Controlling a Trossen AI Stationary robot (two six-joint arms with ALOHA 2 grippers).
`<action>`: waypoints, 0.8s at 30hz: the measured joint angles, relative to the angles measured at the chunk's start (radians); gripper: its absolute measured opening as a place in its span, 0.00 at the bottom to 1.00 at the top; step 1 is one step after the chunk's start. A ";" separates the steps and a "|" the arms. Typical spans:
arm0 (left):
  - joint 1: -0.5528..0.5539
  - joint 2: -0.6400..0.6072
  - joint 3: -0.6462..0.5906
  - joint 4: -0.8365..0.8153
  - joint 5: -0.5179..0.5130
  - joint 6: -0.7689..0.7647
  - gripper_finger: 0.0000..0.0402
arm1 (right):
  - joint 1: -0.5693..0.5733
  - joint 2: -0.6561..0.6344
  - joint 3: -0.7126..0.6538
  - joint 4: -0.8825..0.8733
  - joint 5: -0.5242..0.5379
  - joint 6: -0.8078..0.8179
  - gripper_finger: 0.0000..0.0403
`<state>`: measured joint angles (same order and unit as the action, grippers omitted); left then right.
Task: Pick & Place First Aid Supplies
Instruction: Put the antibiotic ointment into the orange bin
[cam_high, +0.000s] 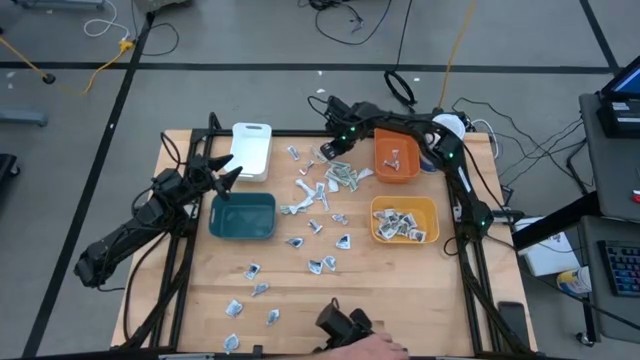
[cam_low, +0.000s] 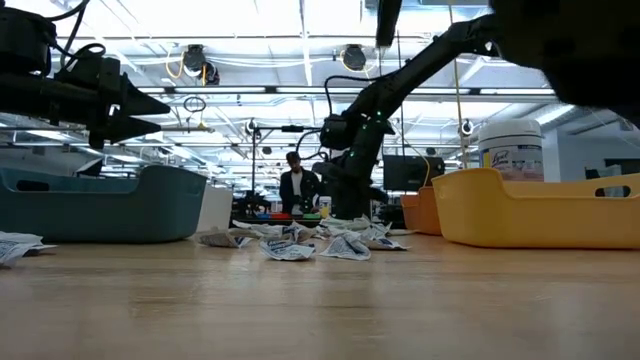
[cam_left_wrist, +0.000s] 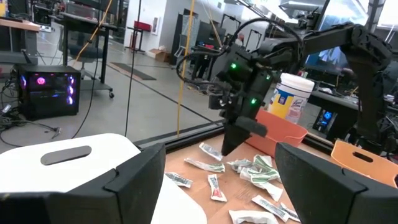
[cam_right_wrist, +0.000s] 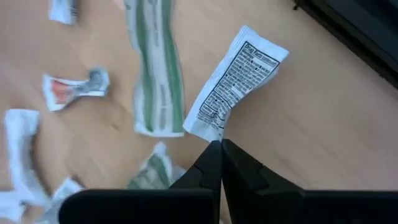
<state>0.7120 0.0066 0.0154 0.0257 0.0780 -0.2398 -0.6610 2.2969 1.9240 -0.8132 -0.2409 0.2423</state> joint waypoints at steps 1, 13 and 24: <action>0.000 0.000 0.000 0.000 0.000 0.000 0.76 | 0.000 -0.007 0.000 -0.007 0.001 -0.001 0.00; 0.000 0.000 0.000 0.000 0.000 0.000 0.76 | -0.015 -0.092 0.001 -0.085 0.009 -0.004 0.00; 0.000 0.000 0.000 0.000 0.000 0.000 0.76 | -0.056 -0.260 -0.140 -0.127 0.100 0.007 0.00</action>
<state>0.7117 0.0066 0.0154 0.0261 0.0777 -0.2398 -0.7170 2.0368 1.7837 -0.9406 -0.1413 0.2494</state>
